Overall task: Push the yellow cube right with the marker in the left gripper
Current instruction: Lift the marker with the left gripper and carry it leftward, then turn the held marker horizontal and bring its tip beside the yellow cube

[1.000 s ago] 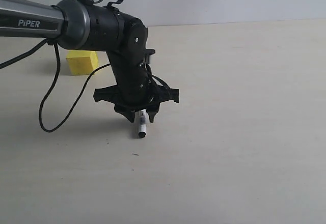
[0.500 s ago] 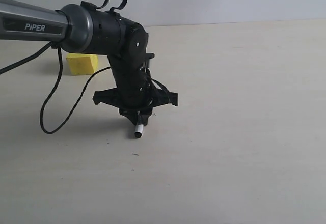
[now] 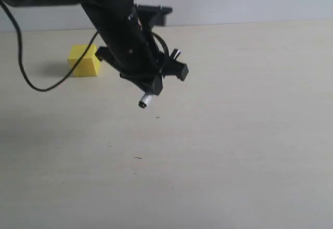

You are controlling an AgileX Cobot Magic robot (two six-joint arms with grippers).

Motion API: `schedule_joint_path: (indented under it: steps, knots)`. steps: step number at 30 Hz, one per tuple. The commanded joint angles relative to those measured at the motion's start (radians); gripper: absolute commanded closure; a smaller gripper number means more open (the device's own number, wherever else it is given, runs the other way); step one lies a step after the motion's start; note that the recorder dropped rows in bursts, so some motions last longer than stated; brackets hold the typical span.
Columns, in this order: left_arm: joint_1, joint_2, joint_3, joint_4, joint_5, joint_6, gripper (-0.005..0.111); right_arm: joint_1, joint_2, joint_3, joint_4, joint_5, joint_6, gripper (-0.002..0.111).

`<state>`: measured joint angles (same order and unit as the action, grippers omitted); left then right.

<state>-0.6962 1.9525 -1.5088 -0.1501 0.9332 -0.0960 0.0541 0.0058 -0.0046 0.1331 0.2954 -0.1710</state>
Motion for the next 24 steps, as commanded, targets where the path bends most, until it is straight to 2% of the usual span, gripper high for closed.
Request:
schedule_joint_path:
  steps: [1,6,10,15,19,24]
  knots:
    - [0.024,-0.177,-0.001,0.031,0.098,0.080,0.107,0.004,-0.006,0.005,-0.001,-0.006,-0.002,0.108]
    - [0.112,-0.358,0.082,0.077,0.166,0.084,0.107,0.004,-0.006,0.005,-0.001,-0.006,-0.002,0.108]
    - [0.205,-0.505,0.210,0.103,0.119,0.096,0.107,0.004,-0.006,0.005,-0.001,-0.006,-0.002,0.108]
    - [0.361,-0.628,0.342,0.192,0.038,0.096,0.107,0.004,-0.006,0.005,-0.001,-0.006,-0.002,0.108]
    - [0.497,-0.623,0.393,0.231,-0.059,0.114,0.107,0.004,-0.006,0.005,-0.001,-0.006,-0.002,0.108]
    - [0.631,-0.513,0.389,0.236,-0.126,0.263,0.107,0.004,-0.006,0.005,-0.001,-0.006,-0.002,0.108]
